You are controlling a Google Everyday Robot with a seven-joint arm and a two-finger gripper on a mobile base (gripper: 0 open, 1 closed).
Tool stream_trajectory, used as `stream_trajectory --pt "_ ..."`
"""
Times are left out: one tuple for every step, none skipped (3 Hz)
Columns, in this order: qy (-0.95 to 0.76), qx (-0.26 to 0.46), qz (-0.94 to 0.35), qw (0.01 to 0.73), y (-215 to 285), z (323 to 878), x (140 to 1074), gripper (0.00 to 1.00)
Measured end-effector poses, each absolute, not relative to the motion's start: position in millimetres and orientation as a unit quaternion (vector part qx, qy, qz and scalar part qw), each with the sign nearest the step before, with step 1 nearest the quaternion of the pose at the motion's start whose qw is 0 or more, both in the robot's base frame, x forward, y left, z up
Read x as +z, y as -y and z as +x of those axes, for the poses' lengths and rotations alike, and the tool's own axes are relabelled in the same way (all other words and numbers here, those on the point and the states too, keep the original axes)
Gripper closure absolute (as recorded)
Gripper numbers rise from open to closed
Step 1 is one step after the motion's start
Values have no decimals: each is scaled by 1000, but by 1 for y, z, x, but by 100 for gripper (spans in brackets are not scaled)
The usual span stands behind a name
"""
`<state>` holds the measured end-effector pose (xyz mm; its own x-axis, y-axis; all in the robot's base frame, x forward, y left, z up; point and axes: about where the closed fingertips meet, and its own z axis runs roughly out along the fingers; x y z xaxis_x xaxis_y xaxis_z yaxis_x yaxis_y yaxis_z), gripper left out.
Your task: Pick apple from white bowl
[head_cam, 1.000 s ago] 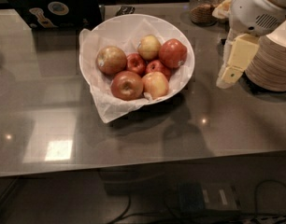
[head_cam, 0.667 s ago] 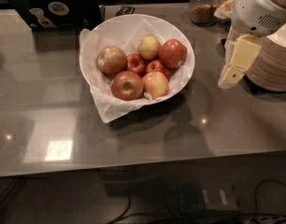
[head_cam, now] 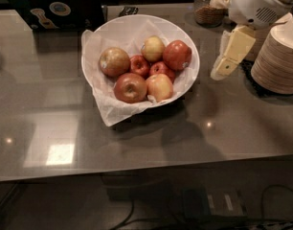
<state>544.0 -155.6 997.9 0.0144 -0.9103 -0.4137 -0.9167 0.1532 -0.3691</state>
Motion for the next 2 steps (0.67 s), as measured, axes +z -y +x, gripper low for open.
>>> stream_trajectory --pt "-694 32 -654 300 142 556 996 0" --pt "-686 48 -663 294 125 564 987 0"
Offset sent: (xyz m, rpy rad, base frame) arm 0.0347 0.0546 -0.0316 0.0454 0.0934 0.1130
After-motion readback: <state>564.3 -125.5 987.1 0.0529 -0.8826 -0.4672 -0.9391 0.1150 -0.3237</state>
